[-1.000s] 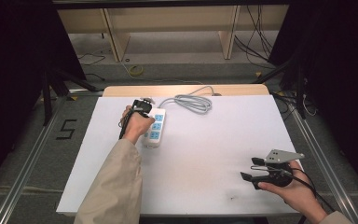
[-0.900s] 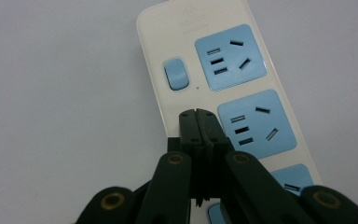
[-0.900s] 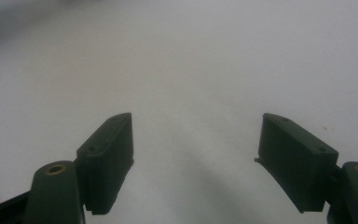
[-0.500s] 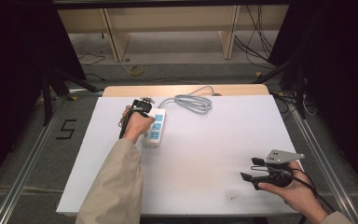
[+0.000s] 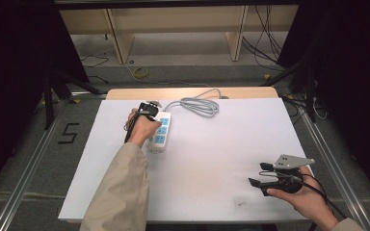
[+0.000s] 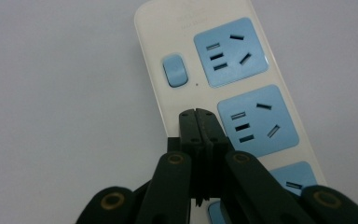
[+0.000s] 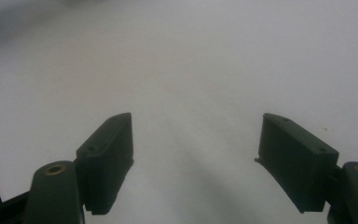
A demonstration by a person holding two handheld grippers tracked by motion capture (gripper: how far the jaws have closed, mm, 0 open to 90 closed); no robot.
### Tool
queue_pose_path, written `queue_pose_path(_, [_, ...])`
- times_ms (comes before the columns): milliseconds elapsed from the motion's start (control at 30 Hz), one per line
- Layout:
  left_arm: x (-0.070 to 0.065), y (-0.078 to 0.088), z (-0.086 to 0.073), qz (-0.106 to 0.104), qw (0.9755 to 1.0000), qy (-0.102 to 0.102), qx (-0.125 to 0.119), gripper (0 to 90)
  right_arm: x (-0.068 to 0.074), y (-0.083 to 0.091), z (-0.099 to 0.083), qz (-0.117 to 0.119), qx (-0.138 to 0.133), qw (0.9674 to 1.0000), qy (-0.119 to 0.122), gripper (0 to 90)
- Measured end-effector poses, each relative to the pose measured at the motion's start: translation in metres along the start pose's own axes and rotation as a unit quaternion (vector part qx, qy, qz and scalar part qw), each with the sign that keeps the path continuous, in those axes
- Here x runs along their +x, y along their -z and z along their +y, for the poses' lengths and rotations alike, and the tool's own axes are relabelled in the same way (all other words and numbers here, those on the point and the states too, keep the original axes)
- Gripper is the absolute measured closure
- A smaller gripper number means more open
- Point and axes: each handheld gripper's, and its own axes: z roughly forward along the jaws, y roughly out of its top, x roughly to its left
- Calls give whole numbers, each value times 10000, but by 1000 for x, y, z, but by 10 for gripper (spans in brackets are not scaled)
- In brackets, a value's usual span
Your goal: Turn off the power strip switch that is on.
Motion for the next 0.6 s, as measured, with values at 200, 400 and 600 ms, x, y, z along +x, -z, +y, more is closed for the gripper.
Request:
queue_pose_path(200, [0, 0, 0, -17, 10000, 1, -4, 900, 0, -1, 0, 13, 13, 10000, 21, 268])
queue_pose_path(400, [0, 0, 0, -16, 10000, 8, -21, 900, 0, -1, 1, 10, 1, 10000, 25, 268])
queue_pose_path(600, [0, 0, -1, -5, 10000, 1, -33, 900, 0, -1, 1, 9, 5, 10000, 35, 268])
